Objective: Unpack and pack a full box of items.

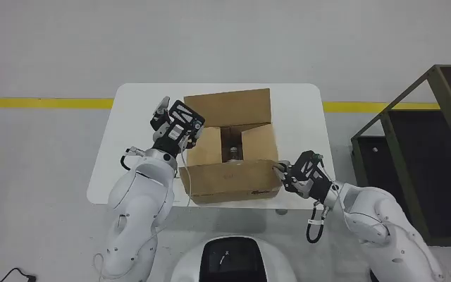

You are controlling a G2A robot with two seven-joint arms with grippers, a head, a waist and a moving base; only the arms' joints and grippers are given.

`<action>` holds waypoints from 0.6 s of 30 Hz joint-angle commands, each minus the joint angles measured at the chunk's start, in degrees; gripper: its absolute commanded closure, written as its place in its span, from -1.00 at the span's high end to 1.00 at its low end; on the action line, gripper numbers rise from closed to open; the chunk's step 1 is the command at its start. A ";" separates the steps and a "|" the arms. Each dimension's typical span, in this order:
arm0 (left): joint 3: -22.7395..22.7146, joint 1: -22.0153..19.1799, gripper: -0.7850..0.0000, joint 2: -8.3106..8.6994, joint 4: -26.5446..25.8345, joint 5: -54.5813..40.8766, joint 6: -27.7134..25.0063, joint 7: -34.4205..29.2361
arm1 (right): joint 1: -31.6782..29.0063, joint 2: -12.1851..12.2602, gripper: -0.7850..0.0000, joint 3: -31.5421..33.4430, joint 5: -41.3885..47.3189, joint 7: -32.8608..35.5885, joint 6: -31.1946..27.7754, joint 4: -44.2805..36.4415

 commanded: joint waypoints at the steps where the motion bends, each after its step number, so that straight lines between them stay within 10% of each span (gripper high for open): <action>1: 0.00 0.00 1.00 0.00 0.00 0.00 0.00 0.00 | 0.00 0.00 -1.00 0.00 -0.01 0.01 0.00 -0.01; 18: 0.00 0.00 1.00 0.00 0.00 0.00 0.00 0.00 | -6.10 0.31 -1.00 0.38 -19.56 -12.67 1.23 -5.06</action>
